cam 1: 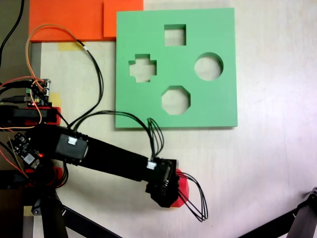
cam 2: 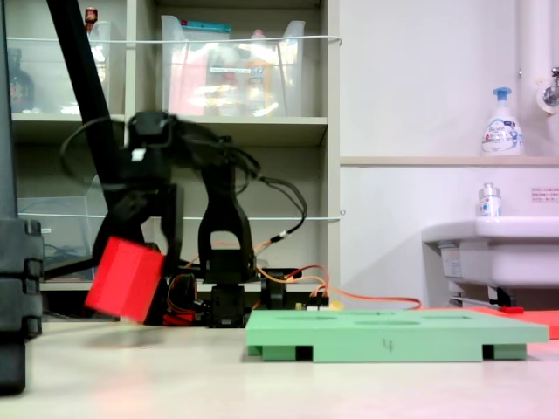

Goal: Put the octagonal pillar block into the corresponding hole

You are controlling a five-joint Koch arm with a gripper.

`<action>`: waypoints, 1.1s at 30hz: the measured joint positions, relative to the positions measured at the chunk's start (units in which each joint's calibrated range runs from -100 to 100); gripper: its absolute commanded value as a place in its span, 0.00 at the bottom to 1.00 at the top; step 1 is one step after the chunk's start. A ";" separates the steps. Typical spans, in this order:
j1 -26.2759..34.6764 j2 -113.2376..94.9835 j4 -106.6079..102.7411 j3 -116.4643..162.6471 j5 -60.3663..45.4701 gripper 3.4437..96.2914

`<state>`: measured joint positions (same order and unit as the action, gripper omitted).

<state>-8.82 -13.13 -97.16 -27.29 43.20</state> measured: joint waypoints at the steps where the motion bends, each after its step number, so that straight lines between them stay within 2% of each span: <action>1: 0.78 -2.74 0.00 0.00 1.17 0.31; 7: 7.57 -14.36 -0.69 0.00 6.45 0.31; 15: 16.51 -13.00 -0.98 -0.10 13.82 0.31; 33: 24.37 3.69 -1.27 -9.70 21.05 0.31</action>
<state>15.56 -9.44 -98.43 -36.99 64.25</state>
